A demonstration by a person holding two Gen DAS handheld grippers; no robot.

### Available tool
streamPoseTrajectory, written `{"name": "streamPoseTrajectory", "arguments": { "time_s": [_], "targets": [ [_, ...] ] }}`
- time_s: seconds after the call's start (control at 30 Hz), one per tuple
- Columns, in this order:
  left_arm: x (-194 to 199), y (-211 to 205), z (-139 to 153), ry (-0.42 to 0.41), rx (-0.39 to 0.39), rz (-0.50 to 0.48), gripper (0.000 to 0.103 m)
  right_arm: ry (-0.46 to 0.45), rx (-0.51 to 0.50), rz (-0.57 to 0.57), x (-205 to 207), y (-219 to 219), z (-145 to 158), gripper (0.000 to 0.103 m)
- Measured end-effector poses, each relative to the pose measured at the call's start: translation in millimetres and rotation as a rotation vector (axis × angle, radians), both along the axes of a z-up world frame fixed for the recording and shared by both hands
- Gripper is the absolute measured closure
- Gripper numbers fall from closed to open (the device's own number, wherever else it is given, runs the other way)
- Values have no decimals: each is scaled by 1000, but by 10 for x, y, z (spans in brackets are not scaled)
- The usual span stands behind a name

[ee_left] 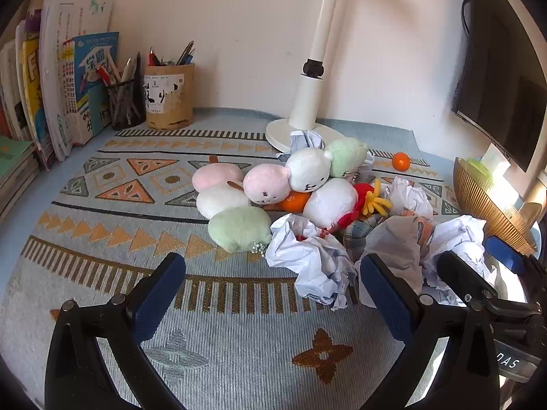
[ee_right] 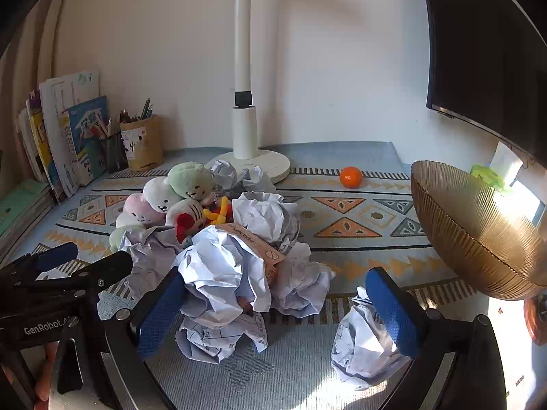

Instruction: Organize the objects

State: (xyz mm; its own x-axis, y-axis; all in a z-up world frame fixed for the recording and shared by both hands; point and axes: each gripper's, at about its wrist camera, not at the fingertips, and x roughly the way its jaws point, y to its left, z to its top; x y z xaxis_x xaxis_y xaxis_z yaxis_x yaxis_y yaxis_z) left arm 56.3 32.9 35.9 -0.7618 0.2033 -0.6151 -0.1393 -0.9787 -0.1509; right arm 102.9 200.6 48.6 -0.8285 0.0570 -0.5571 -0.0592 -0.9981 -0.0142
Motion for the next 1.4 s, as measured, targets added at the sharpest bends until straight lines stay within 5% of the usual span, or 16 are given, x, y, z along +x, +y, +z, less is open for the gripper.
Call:
{"name": "streamPoseTrajectory", "arguments": {
  "time_s": [0.13, 0.33, 0.53, 0.73, 0.8, 0.93, 1.0, 1.07, 1.17, 1.23, 1.4],
  "targets": [
    [9, -6, 1, 3, 1, -6, 1, 10, -22, -9, 18, 23, 25, 0],
    [110, -53, 59, 31, 39, -34, 1, 116, -195, -53, 227, 395, 150, 0],
    [268, -84, 93, 39, 117, -126, 1, 55, -162, -7, 290, 432, 158, 0],
    [266, 253, 199, 36, 76, -244, 1, -32, -46, 87, 451, 338, 61, 8],
    [219, 371, 215, 33, 59, -289, 1, -111, -81, 99, 459, 396, 12, 13],
    [29, 540, 135, -32, 24, -317, 27, -176, -157, 122, 401, 432, -82, 22],
    [-23, 565, 74, -64, 31, -319, 31, -187, -138, 97, 319, 427, -118, 28],
    [-5, 578, 68, -40, 13, -304, 39, -204, -138, 75, 223, 450, -178, 34],
    [13, 589, 75, -26, -2, -307, 59, -241, -175, 90, 158, 486, -248, 59],
    [24, 576, 81, -24, 11, -311, 68, -201, -187, 100, 231, 509, -205, 60],
    [187, 529, 265, 21, 89, -350, 68, -70, -181, 115, 509, 524, 102, 60]
  ]
}}
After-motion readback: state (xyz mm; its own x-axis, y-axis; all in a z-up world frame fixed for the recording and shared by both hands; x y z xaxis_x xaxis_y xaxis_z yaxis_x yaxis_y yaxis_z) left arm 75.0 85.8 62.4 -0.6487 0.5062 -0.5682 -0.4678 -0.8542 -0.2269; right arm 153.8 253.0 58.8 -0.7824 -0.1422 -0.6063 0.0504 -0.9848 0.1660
